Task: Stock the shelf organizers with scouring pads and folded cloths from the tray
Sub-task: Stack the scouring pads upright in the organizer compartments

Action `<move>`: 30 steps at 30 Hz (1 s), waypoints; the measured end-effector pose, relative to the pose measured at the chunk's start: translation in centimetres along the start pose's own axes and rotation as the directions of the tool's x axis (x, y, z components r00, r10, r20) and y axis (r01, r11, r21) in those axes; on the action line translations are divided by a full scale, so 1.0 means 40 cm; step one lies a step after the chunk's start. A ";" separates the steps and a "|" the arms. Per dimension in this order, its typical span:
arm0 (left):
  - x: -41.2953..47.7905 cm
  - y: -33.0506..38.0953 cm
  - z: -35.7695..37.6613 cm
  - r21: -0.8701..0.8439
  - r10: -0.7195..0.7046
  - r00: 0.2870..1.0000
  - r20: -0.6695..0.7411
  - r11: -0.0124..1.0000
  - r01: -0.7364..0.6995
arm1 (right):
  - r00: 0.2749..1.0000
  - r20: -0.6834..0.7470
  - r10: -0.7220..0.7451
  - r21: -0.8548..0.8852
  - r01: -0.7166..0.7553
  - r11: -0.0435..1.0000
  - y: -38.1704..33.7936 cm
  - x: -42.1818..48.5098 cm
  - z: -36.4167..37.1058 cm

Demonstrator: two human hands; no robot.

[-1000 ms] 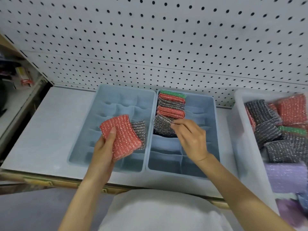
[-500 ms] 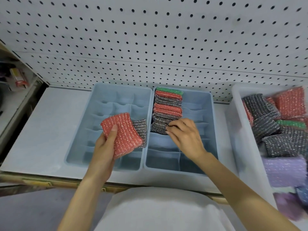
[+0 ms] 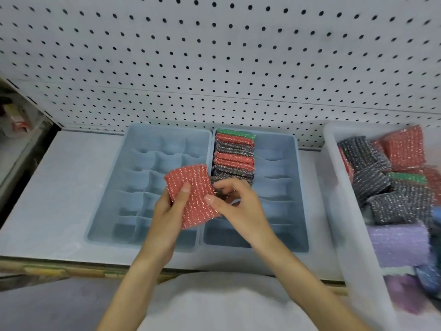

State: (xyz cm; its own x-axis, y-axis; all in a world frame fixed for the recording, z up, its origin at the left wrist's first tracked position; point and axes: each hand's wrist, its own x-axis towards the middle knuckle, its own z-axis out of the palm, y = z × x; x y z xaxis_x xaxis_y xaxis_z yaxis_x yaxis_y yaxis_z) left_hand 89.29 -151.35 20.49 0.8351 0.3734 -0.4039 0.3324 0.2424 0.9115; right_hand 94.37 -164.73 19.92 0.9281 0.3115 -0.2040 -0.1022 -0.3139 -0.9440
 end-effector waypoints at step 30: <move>-0.080 -0.057 -0.221 -0.013 0.060 0.977 -0.207 0.998 -0.064 | 0.807 0.065 -0.586 -0.820 0.378 0.430 0.177 0.063 -0.056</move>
State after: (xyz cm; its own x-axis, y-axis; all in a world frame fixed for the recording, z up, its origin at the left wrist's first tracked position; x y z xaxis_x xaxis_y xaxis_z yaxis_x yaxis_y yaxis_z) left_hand 81.97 -145.18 19.02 0.7448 0.5645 -0.3558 0.2724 0.2296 0.9344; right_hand 96.78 -168.18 13.29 0.7860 0.4939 0.3718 0.6007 -0.7524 -0.2702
